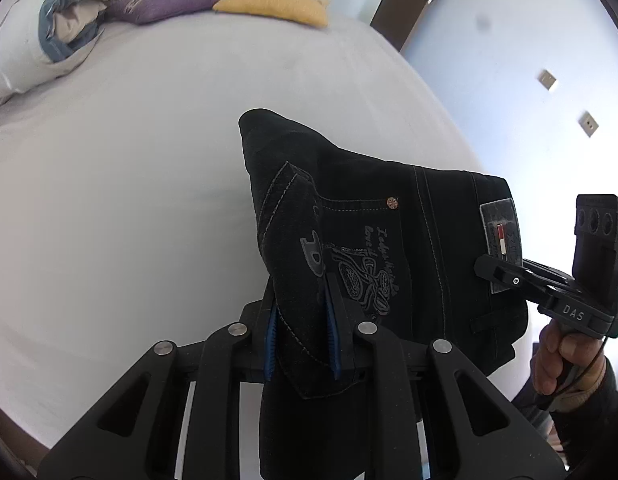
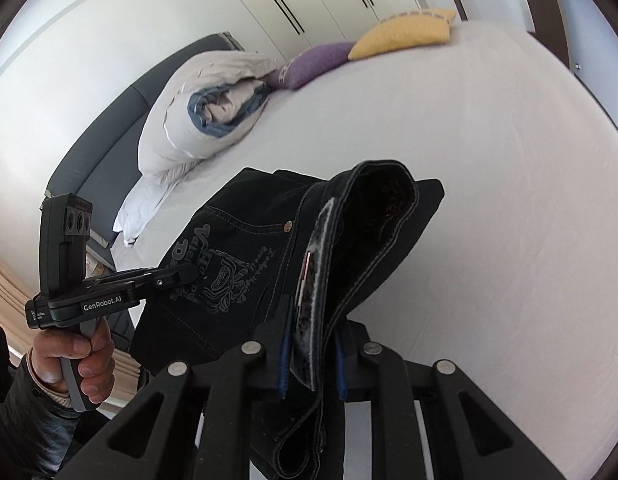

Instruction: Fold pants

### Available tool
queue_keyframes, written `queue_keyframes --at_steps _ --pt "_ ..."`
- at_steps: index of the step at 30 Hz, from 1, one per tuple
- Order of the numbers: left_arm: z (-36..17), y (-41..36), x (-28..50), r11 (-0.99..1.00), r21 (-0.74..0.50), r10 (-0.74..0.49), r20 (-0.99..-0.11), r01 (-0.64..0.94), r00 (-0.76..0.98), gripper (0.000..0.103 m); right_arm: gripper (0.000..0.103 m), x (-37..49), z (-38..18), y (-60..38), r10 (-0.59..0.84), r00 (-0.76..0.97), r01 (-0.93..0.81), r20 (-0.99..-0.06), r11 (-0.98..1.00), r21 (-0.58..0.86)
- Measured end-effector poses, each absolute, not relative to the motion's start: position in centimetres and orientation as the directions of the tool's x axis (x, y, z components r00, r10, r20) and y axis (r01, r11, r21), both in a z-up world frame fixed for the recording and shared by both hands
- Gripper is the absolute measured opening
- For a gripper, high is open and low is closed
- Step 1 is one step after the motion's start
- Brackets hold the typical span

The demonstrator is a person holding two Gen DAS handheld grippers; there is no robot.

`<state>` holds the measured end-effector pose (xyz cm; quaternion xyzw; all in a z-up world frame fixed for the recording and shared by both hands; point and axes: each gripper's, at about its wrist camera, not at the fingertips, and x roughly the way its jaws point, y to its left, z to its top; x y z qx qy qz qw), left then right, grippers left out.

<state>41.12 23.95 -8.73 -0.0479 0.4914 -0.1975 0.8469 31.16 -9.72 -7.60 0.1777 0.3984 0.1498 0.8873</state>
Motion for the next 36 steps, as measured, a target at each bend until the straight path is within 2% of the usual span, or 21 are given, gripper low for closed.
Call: queue_keyframes --at_steps 5,9,14,15,16,17,18,19,21,24,26,28,30,31,32,33,34,36 --pt "-7.3 21.2 44.6 0.915 -0.278 -0.391 -0.786 0.291 0.479 0.018 0.019 34.5 -6.2 -13.6 0.414 0.657 -0.128 -0.63 0.885 0.447" --pt "-9.5 19.1 47.1 0.916 -0.302 -0.395 -0.798 0.264 0.456 0.018 0.019 38.0 -7.6 -16.0 0.42 0.638 -0.096 -0.646 0.875 0.474" --pt "-15.2 17.8 49.3 0.922 -0.311 -0.38 -0.845 0.232 0.376 0.018 0.02 41.0 -13.1 -18.6 0.433 0.568 0.002 -0.7 0.85 0.527" --pt "-16.5 17.6 49.5 0.927 -0.3 -0.365 -0.857 0.223 0.363 0.019 0.022 41.1 -14.8 -19.2 0.439 0.548 0.034 -0.712 0.839 0.543" --pt "-17.5 17.4 49.6 0.927 -0.304 -0.366 -0.86 0.219 0.356 0.021 0.029 40.8 -16.0 -20.0 0.454 0.548 0.061 -0.703 0.816 0.575" --pt "-18.0 17.4 49.5 0.928 -0.304 -0.365 -0.859 0.217 0.36 0.027 0.034 40.3 -16.9 -20.7 0.463 0.56 0.08 -0.687 0.795 0.601" --pt "-18.4 17.5 49.4 0.929 -0.302 -0.363 -0.856 0.215 0.368 0.035 0.034 39.7 -17.6 -21.2 0.484 0.58 0.078 -0.655 0.768 0.636" --pt "-18.6 17.6 49.3 0.928 -0.308 -0.367 -0.852 0.209 0.374 0.039 0.034 39.1 -17.9 -21.6 0.498 0.595 0.067 -0.631 0.752 0.656" --pt "-18.8 17.9 49.3 0.932 -0.311 -0.361 -0.846 0.187 0.393 0.06 0.036 38.7 -17.9 -21.7 0.501 0.608 0.055 -0.616 0.747 0.662" --pt "-18.5 17.8 48.3 0.933 -0.315 -0.358 -0.839 0.172 0.41 0.063 0.051 37.5 -17.1 -22.4 0.477 0.622 0.089 -0.621 0.745 0.661" --pt "-16.9 17.3 46.7 0.954 -0.238 -0.296 -0.841 0.18 0.453 0.063 0.066 35.6 -15.9 -22.9 0.418 0.655 0.139 -0.629 0.752 0.644" --pt "-14.8 16.8 44.3 0.971 -0.139 -0.224 -0.82 0.196 0.527 0.063 0.067 32.9 -14.1 -23.1 0.351 0.696 0.166 -0.627 0.77 0.616" --pt "-11.8 16.1 41.6 0.984 -0.007 -0.123 -0.755 0.18 0.644 0.065 0.069 30.1 -11.8 -22.7 0.259 0.731 0.191 -0.631 0.811 0.553" --pt "-9.8 15.1 39.9 0.985 0.053 -0.081 -0.699 0.164 0.711 0.068 0.074 28.5 -10.4 -22.3 0.201 0.751 0.205 -0.629 0.835 0.511" --pt "-7.5 14.5 37.3 0.985 0.114 -0.035 -0.612 0.133 0.79 0.078 0.081 27.2 -9.1 -22.0 0.149 0.771 0.215 -0.619 0.854 0.473" --pt "-5.8 14.1 35.8 0.984 0.146 -0.003 -0.544 0.098 0.839 0.093 0.083 25.8 -7.6 -21.6 0.094 0.795 0.221 -0.599 0.875 0.431" --pt "-3.6 13.7 33.3 0.983 0.181 0.042 -0.437 0.042 0.899 0.102 0.088 23.8 -5.6 -20.6 0.021 0.828 0.229 -0.56 0.9 0.371" --pt "-0.2 13.0 28.1 0.976 0.216 0.069 -0.242 -0.015 0.968 0.103 0.101 20.9 -2.4 -19.2 -0.077 0.877 0.234 -0.474 0.93 0.282"
